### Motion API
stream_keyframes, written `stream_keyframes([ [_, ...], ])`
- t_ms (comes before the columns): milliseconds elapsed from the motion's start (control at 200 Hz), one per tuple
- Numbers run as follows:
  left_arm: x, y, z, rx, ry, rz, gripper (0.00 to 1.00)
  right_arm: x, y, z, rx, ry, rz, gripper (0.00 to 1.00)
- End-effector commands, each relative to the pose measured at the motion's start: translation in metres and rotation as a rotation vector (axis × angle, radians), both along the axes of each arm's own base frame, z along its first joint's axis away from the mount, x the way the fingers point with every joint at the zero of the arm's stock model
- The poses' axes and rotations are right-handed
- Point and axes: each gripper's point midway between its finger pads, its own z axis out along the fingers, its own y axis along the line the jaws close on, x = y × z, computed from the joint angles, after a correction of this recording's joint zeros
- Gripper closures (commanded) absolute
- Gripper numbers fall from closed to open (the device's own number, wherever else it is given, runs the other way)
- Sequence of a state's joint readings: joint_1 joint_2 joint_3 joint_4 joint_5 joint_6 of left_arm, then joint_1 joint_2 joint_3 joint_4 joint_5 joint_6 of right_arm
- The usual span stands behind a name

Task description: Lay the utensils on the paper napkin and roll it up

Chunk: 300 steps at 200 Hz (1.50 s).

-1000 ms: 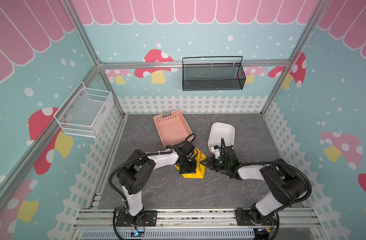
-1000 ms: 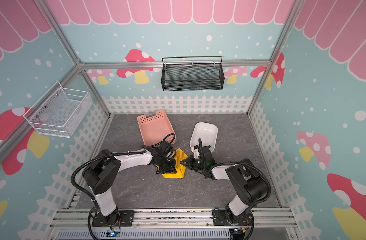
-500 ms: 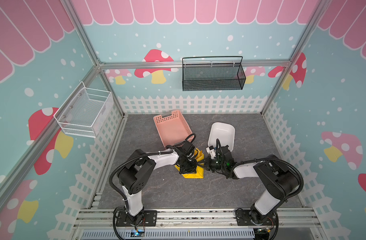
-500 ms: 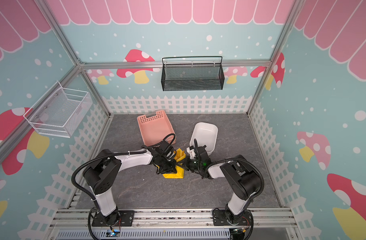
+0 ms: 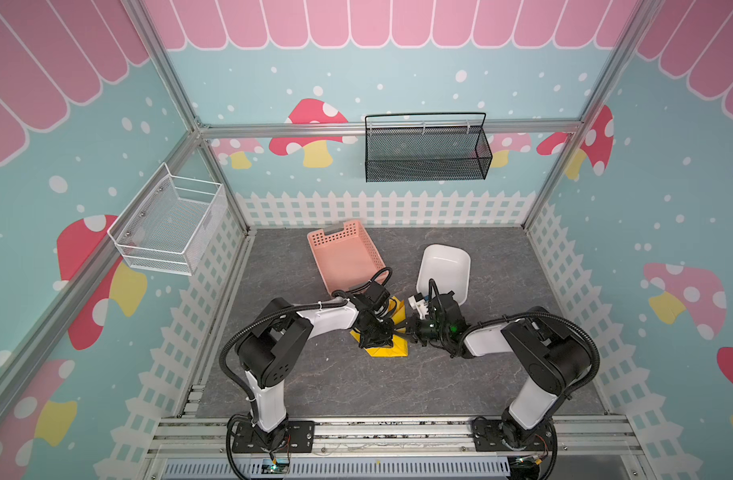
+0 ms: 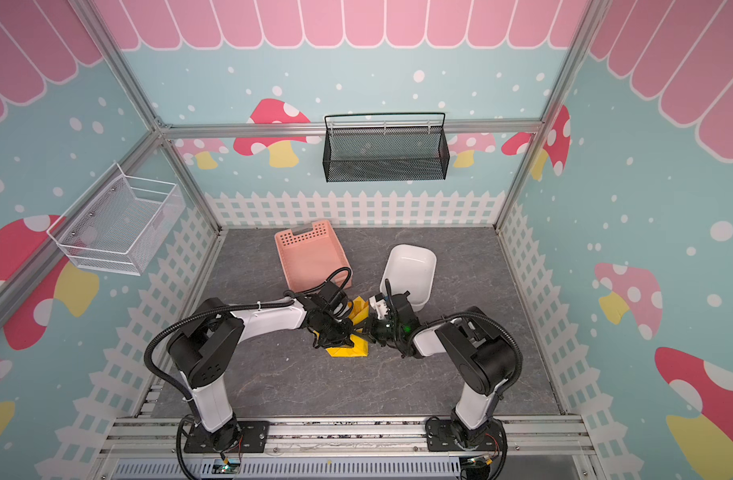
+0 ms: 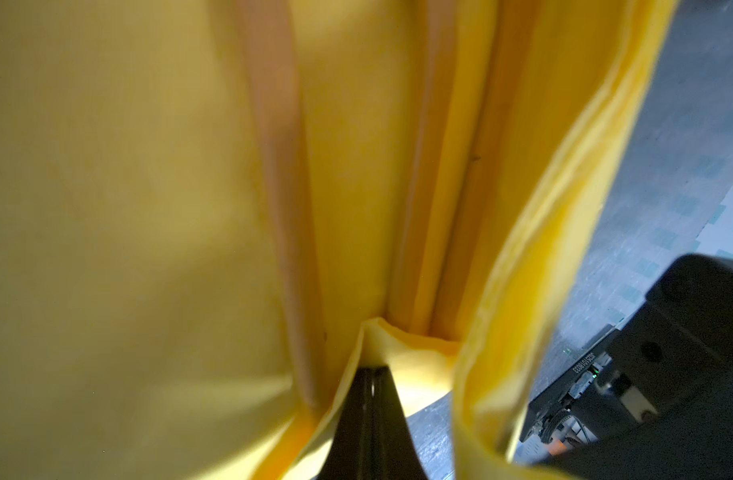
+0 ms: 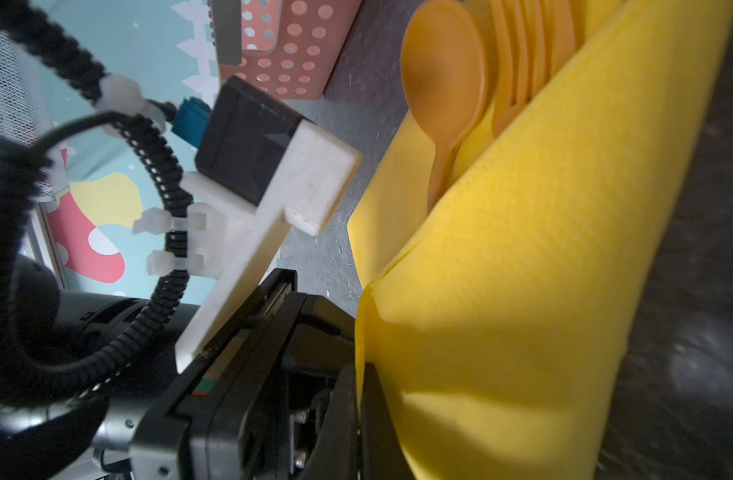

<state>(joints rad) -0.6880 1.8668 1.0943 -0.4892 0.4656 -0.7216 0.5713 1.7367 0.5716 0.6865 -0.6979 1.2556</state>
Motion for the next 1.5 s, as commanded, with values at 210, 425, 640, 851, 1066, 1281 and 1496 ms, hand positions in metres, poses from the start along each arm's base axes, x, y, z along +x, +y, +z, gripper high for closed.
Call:
stream_keyframes([
  [210, 0.001, 0.005, -0.001, 0.027, -0.023, 0.006, 0.99, -0.004, 0.015, 0.0, 0.032, 0.013, 0.045, 1.0],
  [425, 0.003, 0.013, 0.016, 0.023, -0.06, 0.031, 0.94, -0.005, 0.014, -0.001, 0.03, 0.015, 0.042, 1.0],
  [640, -0.002, 0.026, 0.023, 0.043, -0.071, 0.045, 0.93, -0.004, 0.014, -0.001, 0.031, 0.012, 0.044, 1.0],
  [851, -0.014, 0.04, 0.009, 0.085, -0.045, 0.048, 0.93, -0.004, 0.014, -0.001, 0.029, 0.01, 0.044, 1.0],
  [1066, -0.016, 0.047, 0.004, 0.109, -0.046, 0.059, 0.94, -0.004, 0.014, -0.001, 0.026, 0.011, 0.044, 1.0],
  [1281, -0.015, 0.045, -0.001, 0.106, -0.035, 0.062, 0.95, -0.005, 0.016, 0.0, 0.027, 0.005, 0.059, 1.0],
  [1496, -0.014, 0.042, -0.003, 0.099, -0.032, 0.058, 0.95, -0.007, 0.023, -0.003, 0.027, 0.009, 0.079, 1.0],
])
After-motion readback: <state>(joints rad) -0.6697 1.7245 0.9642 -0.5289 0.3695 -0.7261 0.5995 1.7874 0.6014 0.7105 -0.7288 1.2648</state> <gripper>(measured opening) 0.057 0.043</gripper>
